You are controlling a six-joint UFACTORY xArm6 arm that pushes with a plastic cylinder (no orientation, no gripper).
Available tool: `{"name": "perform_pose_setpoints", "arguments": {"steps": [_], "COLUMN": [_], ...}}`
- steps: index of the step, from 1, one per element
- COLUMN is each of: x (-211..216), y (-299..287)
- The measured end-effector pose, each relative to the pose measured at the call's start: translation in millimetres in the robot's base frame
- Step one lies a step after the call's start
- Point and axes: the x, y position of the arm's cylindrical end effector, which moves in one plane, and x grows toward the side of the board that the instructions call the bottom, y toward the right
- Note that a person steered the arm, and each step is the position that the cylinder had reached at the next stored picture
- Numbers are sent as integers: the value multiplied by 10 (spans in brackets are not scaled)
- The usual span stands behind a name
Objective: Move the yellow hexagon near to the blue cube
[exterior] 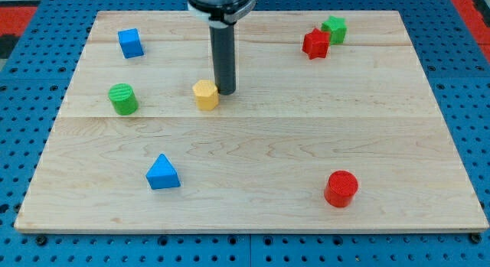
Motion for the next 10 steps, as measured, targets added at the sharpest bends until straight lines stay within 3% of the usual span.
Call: {"name": "perform_pose_setpoints", "arguments": {"steps": [2, 5, 6, 7, 8, 9, 10], "x": [340, -477, -484, -555, -649, -666, -791], "y": [-249, -1560, -2165, -1837, -1099, -980, -1618]}}
